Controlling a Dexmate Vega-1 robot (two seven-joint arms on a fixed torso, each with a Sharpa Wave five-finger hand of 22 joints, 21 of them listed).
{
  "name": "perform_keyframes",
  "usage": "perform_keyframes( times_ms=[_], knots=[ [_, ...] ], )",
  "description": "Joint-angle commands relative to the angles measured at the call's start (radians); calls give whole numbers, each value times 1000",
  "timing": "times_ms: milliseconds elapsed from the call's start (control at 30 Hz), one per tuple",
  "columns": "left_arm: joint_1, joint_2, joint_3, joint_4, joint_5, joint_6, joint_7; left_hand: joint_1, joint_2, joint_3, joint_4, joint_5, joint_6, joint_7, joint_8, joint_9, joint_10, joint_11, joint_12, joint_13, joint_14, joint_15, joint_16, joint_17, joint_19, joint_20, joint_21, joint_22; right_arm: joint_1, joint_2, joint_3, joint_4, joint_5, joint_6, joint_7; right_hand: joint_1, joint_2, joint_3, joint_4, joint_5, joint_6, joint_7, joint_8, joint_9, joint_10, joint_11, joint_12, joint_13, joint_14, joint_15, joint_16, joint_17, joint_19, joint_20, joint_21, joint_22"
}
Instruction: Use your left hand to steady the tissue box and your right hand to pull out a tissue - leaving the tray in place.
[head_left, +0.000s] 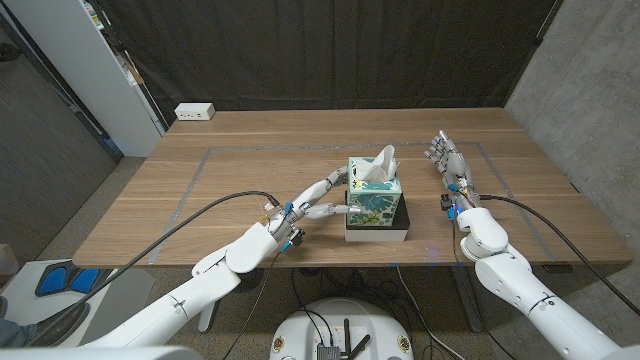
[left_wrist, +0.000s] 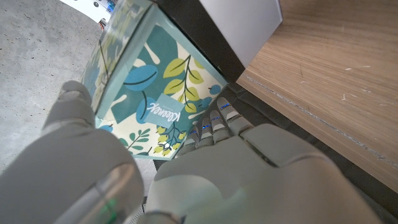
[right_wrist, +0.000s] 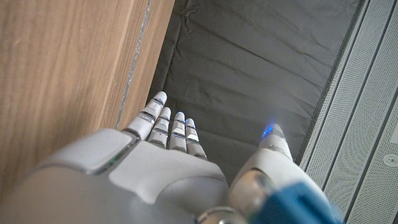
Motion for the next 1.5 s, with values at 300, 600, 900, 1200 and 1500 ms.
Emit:
perform_keyframes(
  times_ms=[300, 600, 900, 1200, 1500],
  knots=[
    [38, -10, -22, -20, 10, 11, 81, 59, 22, 31, 5, -1, 129, -1, 24, 1, 114, -41, 29, -14, 120, -45, 20, -1, 104, -33, 18, 3, 13, 5, -6, 23, 12, 8, 24, -4, 5, 0, -1, 3, 4, -6, -5, 5, 0, 1, -1, 0, 3, 1, 6, 1, 4, 9, 4, 3],
    [58, -20, -32, -19, -1, 1, 110, 86, 42, 45, 7, 0, 189, -13, 30, 2, 162, -61, 38, -17, 166, -57, 22, -1, 138, -31, 22, 5, 20, 8, -14, 25, 9, 5, 26, -5, 5, -1, -1, 3, 4, -5, -5, 5, -1, 0, -1, 0, 4, 0, 6, 0, 4, 10, 4, 3],
    [81, -19, -45, -31, -1, -4, 130, 117, 58, 57, 5, 1, 243, -22, 33, 4, 215, -68, 50, -16, 226, -77, 30, -1, 184, -31, 31, 7, 21, 10, -18, 22, 4, 3, 22, -5, 5, -1, -1, 3, 3, -5, -5, 5, -2, 1, -1, 0, 3, 1, 6, 0, 4, 11, 4, 3],
    [98, -19, -60, -43, 3, 1, 150, 131, 65, 61, 5, 2, 270, -26, 36, 5, 242, -82, 57, -13, 248, -84, 31, 0, 203, -31, 35, 9, 19, 3, -17, 7, -4, -2, 15, -6, 5, -1, -1, 3, 4, -5, -4, 5, -3, -4, -1, 0, 3, -1, 6, -1, 2, 11, 4, 3],
    [93, -32, -63, -37, -1, -21, 156, 138, 68, 63, 6, 3, 283, -30, 36, 5, 253, -86, 59, -11, 257, -86, 31, 0, 214, -32, 37, 9, 15, 0, -17, -5, -6, -10, 10, -6, 5, -1, -1, 3, 5, -5, -4, 4, -3, -7, -1, 0, 2, -2, 6, -2, 2, 7, 4, 3]
  ],
)
